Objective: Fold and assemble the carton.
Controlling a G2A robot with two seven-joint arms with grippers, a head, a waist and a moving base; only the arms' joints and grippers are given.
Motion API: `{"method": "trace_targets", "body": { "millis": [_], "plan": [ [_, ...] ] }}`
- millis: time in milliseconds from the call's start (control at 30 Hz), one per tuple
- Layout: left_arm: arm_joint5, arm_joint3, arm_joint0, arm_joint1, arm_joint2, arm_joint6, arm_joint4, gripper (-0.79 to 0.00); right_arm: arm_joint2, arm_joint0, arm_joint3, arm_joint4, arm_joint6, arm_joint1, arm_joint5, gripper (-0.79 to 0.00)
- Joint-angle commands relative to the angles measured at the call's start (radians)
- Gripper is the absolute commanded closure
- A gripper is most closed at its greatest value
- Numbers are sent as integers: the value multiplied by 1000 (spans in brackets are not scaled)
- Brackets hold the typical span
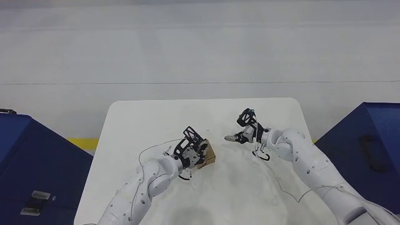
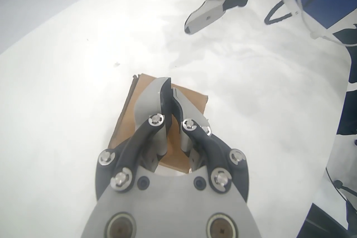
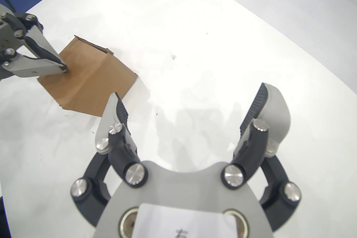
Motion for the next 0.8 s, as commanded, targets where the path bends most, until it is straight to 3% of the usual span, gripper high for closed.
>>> {"method": "trace_targets", "body": {
  "millis": [0,133,333,500,667,767],
  "plan": [
    [8,0,-9,-4,2,13,-13,0,0,0,0,0,0,0,0,-785],
    [1,-35,16,2,-10,77,19,0,0,0,0,0,0,0,0,-785],
    [-2,7,-4,-4,1,11,-8,0,0,0,0,0,0,0,0,-785],
    [3,-24,13,-2,-6,79,13,0,0,0,0,0,0,0,0,-785],
    [6,14,-6,-7,4,1,-11,0,0,0,0,0,0,0,0,-785],
    [12,11,-15,-12,8,30,-15,0,0,0,0,0,0,0,0,-785]
  ]
}}
